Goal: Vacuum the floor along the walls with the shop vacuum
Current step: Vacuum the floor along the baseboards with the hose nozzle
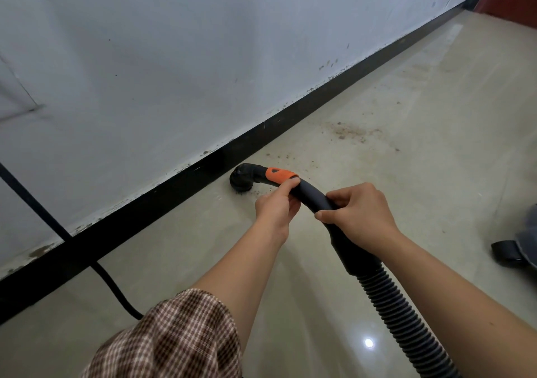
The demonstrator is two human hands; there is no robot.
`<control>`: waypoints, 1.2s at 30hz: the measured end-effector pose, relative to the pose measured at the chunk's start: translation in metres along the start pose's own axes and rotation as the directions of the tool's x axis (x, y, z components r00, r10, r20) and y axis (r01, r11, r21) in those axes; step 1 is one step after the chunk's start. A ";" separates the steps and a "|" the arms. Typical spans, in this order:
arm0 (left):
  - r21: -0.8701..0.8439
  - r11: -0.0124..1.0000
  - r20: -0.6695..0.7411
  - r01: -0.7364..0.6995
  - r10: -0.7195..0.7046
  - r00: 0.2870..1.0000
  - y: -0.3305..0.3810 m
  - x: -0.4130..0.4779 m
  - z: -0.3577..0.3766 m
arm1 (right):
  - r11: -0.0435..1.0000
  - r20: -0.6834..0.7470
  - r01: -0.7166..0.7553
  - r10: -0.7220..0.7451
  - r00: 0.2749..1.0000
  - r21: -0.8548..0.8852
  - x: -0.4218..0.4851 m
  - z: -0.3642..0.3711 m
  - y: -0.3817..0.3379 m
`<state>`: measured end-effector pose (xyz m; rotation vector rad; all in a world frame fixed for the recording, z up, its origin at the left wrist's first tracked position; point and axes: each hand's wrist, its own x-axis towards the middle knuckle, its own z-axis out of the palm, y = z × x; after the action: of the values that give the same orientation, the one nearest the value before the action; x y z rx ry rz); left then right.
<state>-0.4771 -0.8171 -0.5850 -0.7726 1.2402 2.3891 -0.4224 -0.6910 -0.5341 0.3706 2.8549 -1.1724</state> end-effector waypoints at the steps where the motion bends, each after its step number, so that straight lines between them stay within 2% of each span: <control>1: -0.001 1.000 0.004 -0.001 0.001 1.000 -0.001 0.000 0.001 | 1.000 -0.005 0.000 0.000 1.000 -0.005 0.000 0.000 0.000; 23: 0.024 0.999 0.041 0.047 -0.048 0.998 -0.028 -0.016 0.028 | 0.998 -0.010 -0.064 0.064 0.998 -0.010 -0.016 -0.038 0.019; 36: 0.047 0.995 0.101 0.088 -0.092 0.991 -0.042 -0.018 0.050 | 0.995 -0.074 -0.084 0.079 0.994 -0.056 -0.021 -0.055 0.032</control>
<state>-0.4564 -0.7534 -0.5777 -0.6697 1.1851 2.2924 -0.3913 -0.6351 -0.5148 0.5315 2.8960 -1.0799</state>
